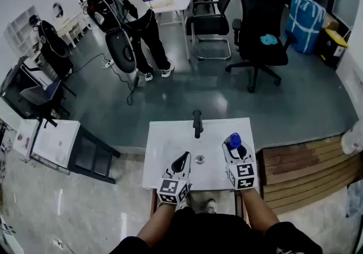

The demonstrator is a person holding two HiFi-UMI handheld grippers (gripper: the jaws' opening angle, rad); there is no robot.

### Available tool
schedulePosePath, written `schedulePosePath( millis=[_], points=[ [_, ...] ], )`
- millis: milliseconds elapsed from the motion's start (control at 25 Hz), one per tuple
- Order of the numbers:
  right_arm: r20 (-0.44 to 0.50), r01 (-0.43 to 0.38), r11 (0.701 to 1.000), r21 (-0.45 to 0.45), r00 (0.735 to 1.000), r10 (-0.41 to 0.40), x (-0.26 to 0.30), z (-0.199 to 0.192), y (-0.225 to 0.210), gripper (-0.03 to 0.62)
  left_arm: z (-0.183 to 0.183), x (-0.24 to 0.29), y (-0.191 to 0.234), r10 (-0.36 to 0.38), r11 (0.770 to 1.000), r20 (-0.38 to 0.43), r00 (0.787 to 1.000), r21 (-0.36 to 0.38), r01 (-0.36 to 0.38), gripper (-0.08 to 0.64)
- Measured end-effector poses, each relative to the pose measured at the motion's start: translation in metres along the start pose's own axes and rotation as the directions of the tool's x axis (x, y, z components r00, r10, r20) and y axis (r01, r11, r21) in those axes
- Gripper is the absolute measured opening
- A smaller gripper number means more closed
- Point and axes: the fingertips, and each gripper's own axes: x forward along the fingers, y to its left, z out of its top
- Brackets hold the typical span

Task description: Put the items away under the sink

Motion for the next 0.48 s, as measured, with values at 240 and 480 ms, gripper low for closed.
schedulePosePath(
  millis=[240,480],
  points=[
    [0.044,-0.059,0.998,-0.026,0.997,0.06,-0.042,0.017,0.017,0.164,0.003,-0.025,-0.006,0.021,1.0,0.003,1.0,0.02,-0.021,0.021],
    [0.091,-0.065,0.995,-0.074,0.993,0.072,-0.072,0.022,0.056,0.164,-0.013,-0.066,-0.002,0.021,1.0,0.001,1.0,0.01,-0.021,0.021]
  ],
)
